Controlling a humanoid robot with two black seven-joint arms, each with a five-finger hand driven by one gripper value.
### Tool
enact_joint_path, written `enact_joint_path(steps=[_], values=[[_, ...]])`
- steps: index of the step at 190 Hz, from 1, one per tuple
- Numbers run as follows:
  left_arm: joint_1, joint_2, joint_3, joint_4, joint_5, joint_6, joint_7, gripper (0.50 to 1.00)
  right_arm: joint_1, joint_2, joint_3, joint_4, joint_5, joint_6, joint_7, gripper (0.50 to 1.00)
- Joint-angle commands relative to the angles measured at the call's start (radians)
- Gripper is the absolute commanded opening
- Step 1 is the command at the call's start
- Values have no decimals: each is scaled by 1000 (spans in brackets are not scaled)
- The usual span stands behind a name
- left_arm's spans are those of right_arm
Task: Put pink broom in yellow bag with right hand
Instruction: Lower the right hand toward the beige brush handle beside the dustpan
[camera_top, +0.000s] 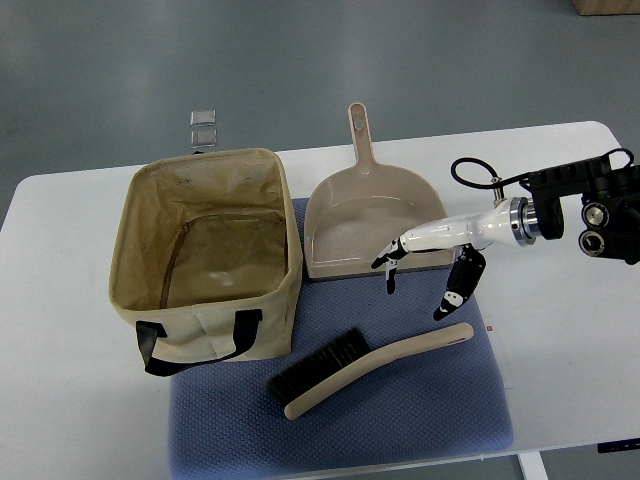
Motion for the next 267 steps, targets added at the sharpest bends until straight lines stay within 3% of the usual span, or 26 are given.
enact_joint_path(steps=[1,22,43,114,267], values=[[0,0,0,0,0,0,0,1000,-52,1,44,19,0,-10,0,930],[0,0,0,0,0,0,0,1000,-90,9,71,19,-2,-14,-3,930],[0,0,0,0,0,0,0,1000,-118,12,70,16,-12,-79,-9,928],[0,0,0,0,0,0,0,1000,-190,9,70,16,-130,-166,-11,928],[0,0,0,0,0,0,0,1000,-247,-2,71,4,-287,-255,-20,928]])
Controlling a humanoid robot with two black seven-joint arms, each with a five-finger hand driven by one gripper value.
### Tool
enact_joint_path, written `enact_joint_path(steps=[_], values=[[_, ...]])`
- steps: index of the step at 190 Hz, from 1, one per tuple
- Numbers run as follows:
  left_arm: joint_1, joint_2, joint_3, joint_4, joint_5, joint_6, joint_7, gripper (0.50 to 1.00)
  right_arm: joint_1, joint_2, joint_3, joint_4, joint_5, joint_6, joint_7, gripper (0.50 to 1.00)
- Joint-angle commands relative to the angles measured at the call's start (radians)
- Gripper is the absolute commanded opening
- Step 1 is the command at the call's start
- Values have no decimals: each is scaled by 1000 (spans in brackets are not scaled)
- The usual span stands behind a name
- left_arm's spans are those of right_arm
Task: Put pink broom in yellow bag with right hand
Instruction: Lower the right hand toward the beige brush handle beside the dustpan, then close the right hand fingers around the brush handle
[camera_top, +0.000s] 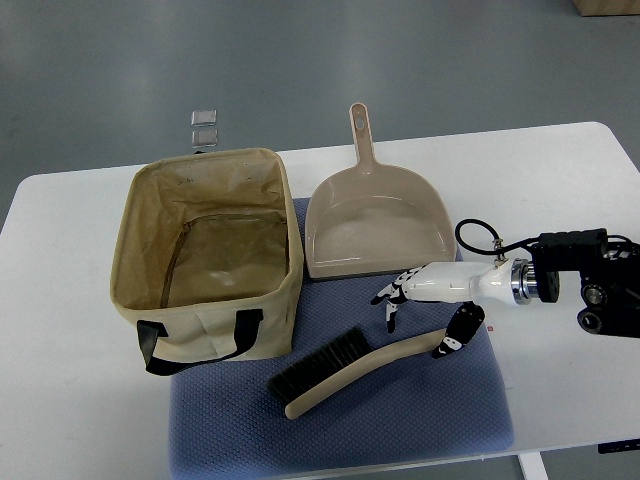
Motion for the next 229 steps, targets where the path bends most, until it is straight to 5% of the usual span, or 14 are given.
enact_joint_path(steps=[1,87,229], values=[[0,0,0,0,0,0,0,1000,-6,0,0,-2,-23,-6,-6,928],[0,0,0,0,0,0,0,1000,-23,9,0,-31,-70,-29,-26,907],[0,0,0,0,0,0,0,1000,-21,3,-2,-30,-121,-21,-19,580]])
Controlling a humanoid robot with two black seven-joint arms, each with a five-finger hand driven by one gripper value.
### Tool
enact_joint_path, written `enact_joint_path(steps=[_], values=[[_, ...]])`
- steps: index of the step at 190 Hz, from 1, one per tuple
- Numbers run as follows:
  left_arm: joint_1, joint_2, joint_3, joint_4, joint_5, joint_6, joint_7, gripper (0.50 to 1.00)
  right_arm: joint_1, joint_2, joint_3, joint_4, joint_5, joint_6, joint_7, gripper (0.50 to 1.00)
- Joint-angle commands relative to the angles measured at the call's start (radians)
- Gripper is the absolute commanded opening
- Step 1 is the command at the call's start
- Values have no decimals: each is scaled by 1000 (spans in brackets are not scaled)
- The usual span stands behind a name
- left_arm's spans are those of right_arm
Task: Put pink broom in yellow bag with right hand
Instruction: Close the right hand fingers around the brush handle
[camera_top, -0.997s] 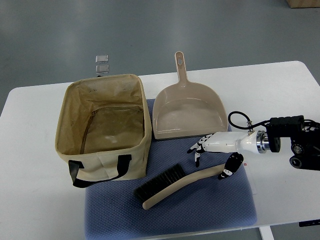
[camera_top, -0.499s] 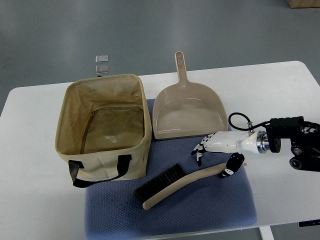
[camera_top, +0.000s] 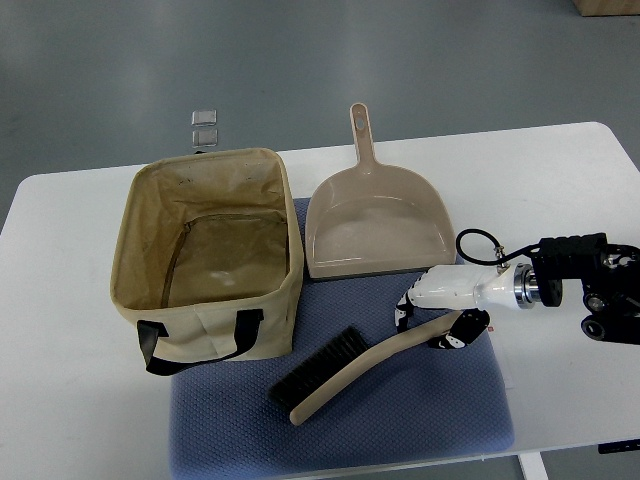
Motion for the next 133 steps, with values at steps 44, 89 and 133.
enact_joint_path(steps=[44,89,133], values=[[0,0,0,0,0,0,0,1000,1,-4,0,0,-27,3,12,500],[0,0,0,0,0,0,0,1000,2,-8,0,0,-27,3,28,500],[0,0,0,0,0,0,0,1000,16,-53,25,6,-18,3,77,500]])
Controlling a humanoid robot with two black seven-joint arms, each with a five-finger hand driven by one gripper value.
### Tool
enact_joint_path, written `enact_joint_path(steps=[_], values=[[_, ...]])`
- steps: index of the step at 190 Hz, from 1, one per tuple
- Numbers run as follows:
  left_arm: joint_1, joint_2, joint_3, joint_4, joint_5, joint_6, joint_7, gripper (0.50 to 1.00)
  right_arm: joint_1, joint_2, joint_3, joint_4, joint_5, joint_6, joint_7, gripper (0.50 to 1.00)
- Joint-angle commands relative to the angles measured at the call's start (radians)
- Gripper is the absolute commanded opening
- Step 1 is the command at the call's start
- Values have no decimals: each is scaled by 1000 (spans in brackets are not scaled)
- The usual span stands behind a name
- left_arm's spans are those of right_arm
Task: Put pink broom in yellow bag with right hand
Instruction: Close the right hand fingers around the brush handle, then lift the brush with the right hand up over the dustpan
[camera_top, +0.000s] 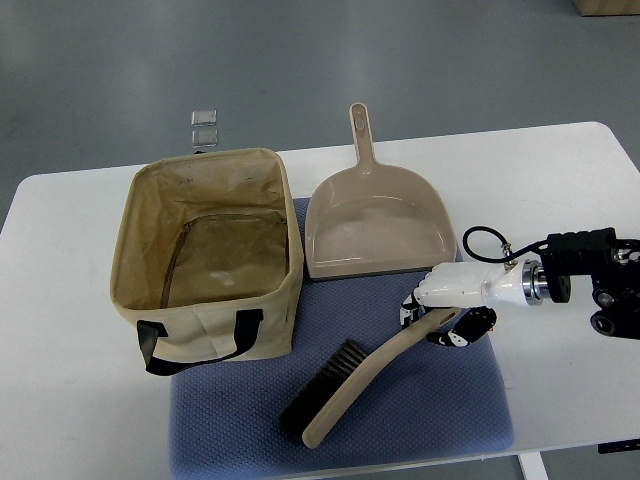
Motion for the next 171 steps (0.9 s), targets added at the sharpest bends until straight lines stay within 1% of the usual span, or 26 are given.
enact_joint_path(steps=[1,20,65,113,171], values=[[0,0,0,0,0,0,0,1000,4,-22,25,4,5,4,26,500],[0,0,0,0,0,0,0,1000,4,-45,71,10,8,23,41,500],[0,0,0,0,0,0,0,1000,3,-111,184,16,11,99,81,500],[0,0,0,0,0,0,0,1000,1,-150,295,16,60,197,81,500],[0,0,0,0,0,0,0,1000,1,-234,407,16,74,313,83,500]])
